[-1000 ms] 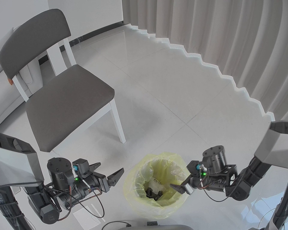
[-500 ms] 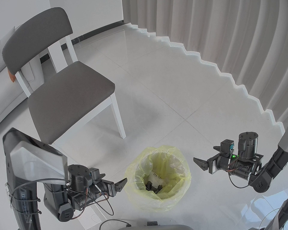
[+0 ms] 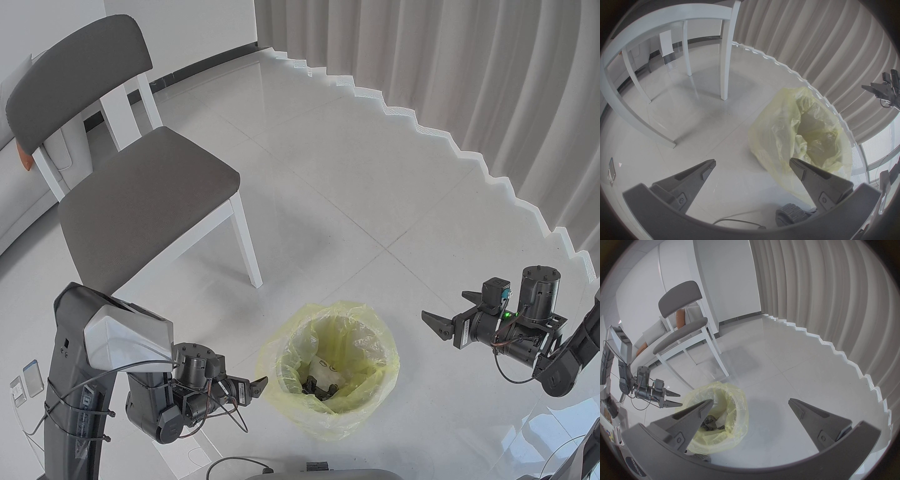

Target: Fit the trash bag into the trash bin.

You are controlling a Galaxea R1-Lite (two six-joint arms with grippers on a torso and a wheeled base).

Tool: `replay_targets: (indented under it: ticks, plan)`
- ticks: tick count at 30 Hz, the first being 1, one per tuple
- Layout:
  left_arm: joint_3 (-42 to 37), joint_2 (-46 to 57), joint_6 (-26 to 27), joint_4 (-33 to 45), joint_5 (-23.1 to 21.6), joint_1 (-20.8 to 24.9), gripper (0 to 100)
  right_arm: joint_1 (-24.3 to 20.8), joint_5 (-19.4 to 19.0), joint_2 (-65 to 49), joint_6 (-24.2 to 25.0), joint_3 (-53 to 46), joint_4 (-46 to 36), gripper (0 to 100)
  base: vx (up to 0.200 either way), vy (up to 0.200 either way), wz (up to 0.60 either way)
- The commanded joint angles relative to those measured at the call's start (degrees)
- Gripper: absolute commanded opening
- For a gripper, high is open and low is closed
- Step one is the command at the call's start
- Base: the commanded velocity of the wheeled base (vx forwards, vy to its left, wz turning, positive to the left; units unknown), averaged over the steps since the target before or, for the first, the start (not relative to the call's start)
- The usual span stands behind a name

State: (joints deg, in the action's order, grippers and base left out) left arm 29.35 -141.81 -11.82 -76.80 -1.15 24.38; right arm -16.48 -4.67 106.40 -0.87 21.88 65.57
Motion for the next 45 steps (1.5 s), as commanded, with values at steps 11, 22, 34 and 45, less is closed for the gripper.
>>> replay_targets:
  ticks: [11,22,34,45]
  plan:
    - [13.9,-1.4,3.7,19.1,-0.7,0.8,100,0.1,0.0,-0.4,-0.7,0.5,-1.7,100,0.0,0.0,0.0]
    - [26.7,-2.8,4.1,31.4,-0.7,2.4,100,-0.2,-1.1,2.9,-0.8,2.9,-5.2,100,0.0,0.0,0.0]
    - [11.6,6.4,4.0,25.5,-2.2,-4.1,100,-0.6,-2.9,8.6,-1.9,8.1,-11.1,100,0.0,0.0,0.0]
    - [-0.7,8.7,4.1,10.7,-6.4,-9.0,100,-4.6,-3.7,16.6,-3.5,17.4,-17.6,100,0.0,0.0,0.0]
